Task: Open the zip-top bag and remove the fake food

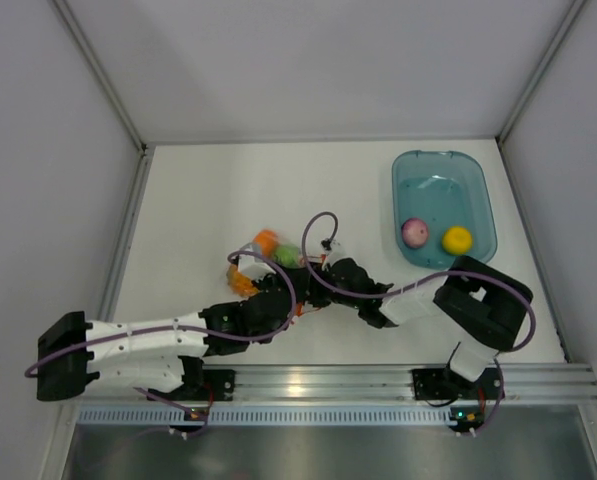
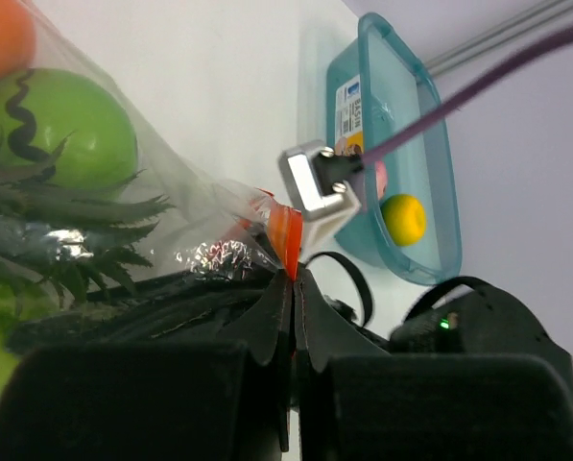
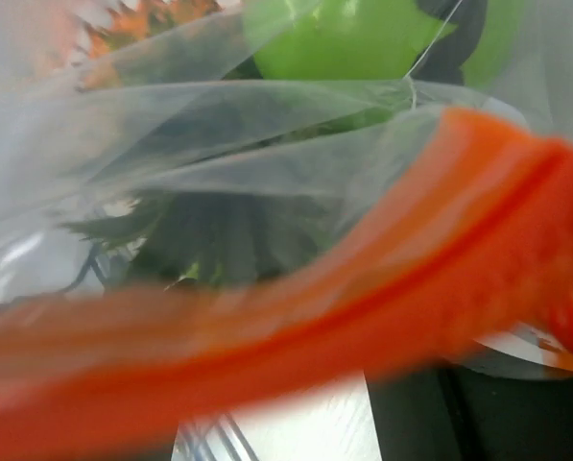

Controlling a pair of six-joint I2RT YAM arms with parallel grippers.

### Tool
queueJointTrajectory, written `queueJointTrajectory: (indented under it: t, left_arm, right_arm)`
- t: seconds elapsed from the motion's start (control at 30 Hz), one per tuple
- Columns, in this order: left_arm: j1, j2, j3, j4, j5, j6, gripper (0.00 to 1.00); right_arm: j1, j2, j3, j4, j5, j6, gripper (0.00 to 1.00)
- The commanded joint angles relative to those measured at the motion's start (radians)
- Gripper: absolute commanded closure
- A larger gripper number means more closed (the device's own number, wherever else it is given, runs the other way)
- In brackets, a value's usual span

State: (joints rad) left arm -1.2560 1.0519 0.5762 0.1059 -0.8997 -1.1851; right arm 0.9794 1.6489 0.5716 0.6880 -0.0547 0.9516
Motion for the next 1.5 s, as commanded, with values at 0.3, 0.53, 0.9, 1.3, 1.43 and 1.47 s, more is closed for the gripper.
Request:
queueJointTrajectory:
  t: [0.3, 0.53, 0.9, 1.3, 1.43, 1.47]
  left_arm:
    - [-0.026, -0.004, 0.002, 0.077, 0.028, -0.053, 1.00]
    - [-0.026, -0.012, -0.019, 0.077, 0.036, -0.076, 1.00]
    - [-0.026, -0.055, -0.044, 0.075, 0.024, -0.062, 1.00]
    - [-0.025, -0.182, -0.142, 0.069, -0.090, -0.021, 1.00]
    - [-0.025, -0.219, -0.145, 0.029, -0.116, -0.019, 1.00]
    - [-0.026, -0.224, -0.142, 0.005, -0.120, -0.016, 1.00]
  right_arm:
    - [0.062, 0.101, 0.088, 0.079, 0.059, 0.047, 0.33]
    - [0.088, 0.158, 0.136, 0.211, -0.065, -0.002, 0.19]
    - [0.087, 0.158, 0.149, 0.124, 0.022, 0.009, 0.56]
    - [0.085, -0.058, 0.025, 0.032, 0.128, -0.077, 0.61]
    - [0.085, -0.122, 0.011, -0.050, 0.165, -0.105, 0.60]
    - [0.085, -0.139, 0.002, -0.054, 0.168, -0.106, 0.60]
